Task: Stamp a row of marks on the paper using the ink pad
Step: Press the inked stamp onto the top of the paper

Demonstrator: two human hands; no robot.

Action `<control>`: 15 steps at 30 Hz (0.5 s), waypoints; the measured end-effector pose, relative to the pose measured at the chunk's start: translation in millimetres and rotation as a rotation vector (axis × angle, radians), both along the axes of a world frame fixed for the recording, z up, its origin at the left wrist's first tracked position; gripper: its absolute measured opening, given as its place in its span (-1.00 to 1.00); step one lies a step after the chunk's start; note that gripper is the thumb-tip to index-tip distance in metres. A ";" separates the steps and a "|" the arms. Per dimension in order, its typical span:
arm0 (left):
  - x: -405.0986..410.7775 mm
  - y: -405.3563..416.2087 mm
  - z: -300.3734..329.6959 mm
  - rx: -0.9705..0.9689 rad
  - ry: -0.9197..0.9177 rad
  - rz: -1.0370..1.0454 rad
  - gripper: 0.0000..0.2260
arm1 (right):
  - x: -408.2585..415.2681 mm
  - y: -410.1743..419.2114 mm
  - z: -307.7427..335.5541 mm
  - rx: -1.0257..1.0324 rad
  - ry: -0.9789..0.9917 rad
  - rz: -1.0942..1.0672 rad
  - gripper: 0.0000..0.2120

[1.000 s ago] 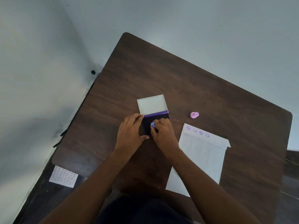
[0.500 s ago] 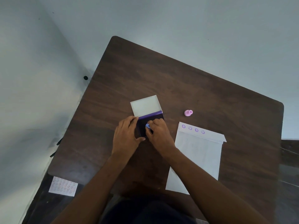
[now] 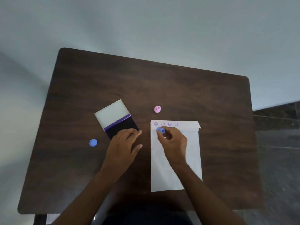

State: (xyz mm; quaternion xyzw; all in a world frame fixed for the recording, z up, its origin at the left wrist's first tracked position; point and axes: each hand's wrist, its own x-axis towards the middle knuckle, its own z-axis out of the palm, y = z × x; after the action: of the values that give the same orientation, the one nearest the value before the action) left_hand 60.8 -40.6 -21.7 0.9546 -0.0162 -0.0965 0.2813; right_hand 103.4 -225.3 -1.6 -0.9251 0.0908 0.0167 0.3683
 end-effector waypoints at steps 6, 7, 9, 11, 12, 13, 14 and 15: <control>48.4 -78.1 -4.9 0.019 -0.073 -0.315 -0.46 | 21.6 -60.4 -6.2 0.082 0.023 -0.230 -0.85; 55.0 -84.8 -7.2 0.044 -0.085 -0.345 -0.45 | 25.4 -66.0 -7.9 0.085 0.013 -0.238 -0.86; 64.6 -95.9 -13.5 0.095 -0.086 -0.381 -0.44 | 31.9 -76.4 -12.3 0.081 0.004 -0.255 -0.85; 69.8 -102.1 -19.1 0.134 -0.077 -0.402 -0.46 | 36.2 -82.0 -18.7 0.086 -0.002 -0.255 -0.84; 70.7 -103.4 -20.6 0.140 -0.073 -0.409 -0.47 | 37.0 -83.3 -22.0 0.089 -0.001 -0.252 -0.84; 71.5 -105.1 -21.8 0.139 -0.068 -0.414 -0.48 | 37.6 -84.9 -25.1 0.089 0.004 -0.251 -0.85; 72.2 -106.6 -22.8 0.137 -0.064 -0.421 -0.48 | 37.8 -86.5 -28.0 0.088 0.008 -0.248 -0.86; 72.4 -107.1 -24.2 0.138 -0.064 -0.431 -0.48 | 37.6 -87.2 -31.1 0.089 0.010 -0.242 -0.86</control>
State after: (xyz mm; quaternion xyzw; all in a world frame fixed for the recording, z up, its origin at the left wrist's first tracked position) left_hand 133.2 -147.7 -45.9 0.9486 -0.2222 -0.1249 0.1875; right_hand 141.0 -312.4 -32.7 -0.8901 0.2028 -0.0191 0.4078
